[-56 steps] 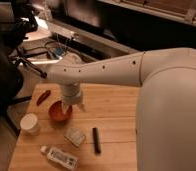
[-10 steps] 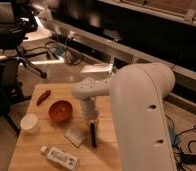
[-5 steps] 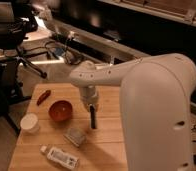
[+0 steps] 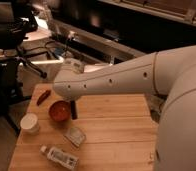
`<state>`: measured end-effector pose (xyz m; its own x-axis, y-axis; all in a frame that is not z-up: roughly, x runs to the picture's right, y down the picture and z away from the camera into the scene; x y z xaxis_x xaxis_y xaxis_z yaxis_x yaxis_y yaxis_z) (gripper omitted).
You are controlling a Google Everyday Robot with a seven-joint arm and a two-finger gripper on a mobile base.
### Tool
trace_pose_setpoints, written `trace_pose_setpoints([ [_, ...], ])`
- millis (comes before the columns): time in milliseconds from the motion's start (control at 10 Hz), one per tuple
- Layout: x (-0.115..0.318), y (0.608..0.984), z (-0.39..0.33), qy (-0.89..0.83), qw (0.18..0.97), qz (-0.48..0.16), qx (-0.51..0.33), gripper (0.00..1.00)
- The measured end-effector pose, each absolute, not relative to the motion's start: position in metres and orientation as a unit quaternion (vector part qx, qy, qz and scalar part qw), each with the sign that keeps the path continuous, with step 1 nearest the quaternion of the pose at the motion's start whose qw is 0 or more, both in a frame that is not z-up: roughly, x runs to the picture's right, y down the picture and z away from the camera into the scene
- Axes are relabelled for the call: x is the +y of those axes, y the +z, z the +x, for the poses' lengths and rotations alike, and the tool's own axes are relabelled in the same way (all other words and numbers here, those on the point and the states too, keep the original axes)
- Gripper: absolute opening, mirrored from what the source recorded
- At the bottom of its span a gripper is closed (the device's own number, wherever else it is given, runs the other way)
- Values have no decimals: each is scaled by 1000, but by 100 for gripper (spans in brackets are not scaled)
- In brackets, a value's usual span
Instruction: Place the eraser in the ceramic cup
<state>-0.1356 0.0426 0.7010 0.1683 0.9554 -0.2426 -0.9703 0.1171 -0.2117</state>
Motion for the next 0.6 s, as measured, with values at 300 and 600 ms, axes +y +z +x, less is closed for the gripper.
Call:
trace_pose_setpoints([
  [300,43,679,-192,613,769,-177,-43,0],
  [600,42,685,-243,583,786,-193,-77,0],
])
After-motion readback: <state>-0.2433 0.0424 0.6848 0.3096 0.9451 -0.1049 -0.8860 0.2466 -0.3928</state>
